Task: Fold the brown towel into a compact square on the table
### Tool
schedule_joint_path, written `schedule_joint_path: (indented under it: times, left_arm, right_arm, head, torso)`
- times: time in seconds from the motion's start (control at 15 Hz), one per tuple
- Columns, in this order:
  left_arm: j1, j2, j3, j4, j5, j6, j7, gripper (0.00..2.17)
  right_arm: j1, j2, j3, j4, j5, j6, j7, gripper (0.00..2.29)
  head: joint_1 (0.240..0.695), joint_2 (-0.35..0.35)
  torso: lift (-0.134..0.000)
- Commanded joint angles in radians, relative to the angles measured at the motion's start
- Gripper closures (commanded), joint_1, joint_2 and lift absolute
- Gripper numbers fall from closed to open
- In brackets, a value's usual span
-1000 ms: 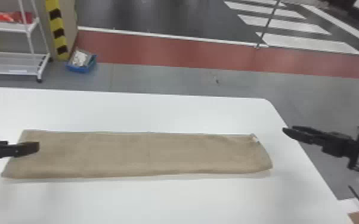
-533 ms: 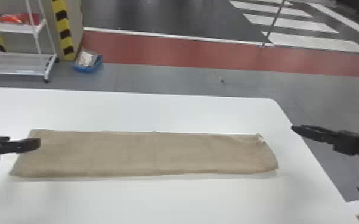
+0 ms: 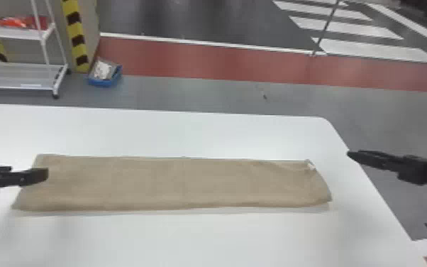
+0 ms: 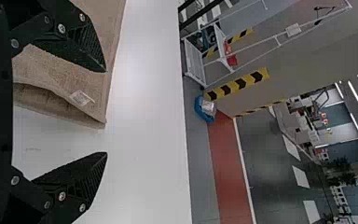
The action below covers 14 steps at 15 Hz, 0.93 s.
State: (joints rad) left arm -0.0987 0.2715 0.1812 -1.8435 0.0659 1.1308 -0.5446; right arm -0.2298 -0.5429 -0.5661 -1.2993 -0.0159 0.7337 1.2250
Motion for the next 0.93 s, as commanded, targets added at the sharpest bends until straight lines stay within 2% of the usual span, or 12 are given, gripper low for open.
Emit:
schedule_joint_path:
  times: [0.0, 0.47, 0.87]
  left_arm:
    - [-0.003, 0.000, 0.001, 0.010, 0.000, 0.001, -0.002, 0.14]
    - [-0.049, -0.001, -0.043, 0.135, -0.015, -0.076, 0.003, 0.22]
    - [-0.061, 0.008, -0.045, 0.170, -0.043, -0.076, 0.002, 0.27]
  right_arm:
    - [0.000, 0.001, -0.001, 0.000, -0.001, 0.002, 0.010, 0.29]
    - [0.012, 0.008, -0.009, -0.001, -0.015, 0.002, 0.021, 0.29]
    - [0.015, 0.008, -0.020, -0.018, -0.015, 0.014, 0.027, 0.29]
  head:
    - [0.695, -0.221]
    - [0.695, -0.219]
    - [0.695, -0.211]
  torso:
    - [-0.124]
    - [-0.124]
    - [-0.124]
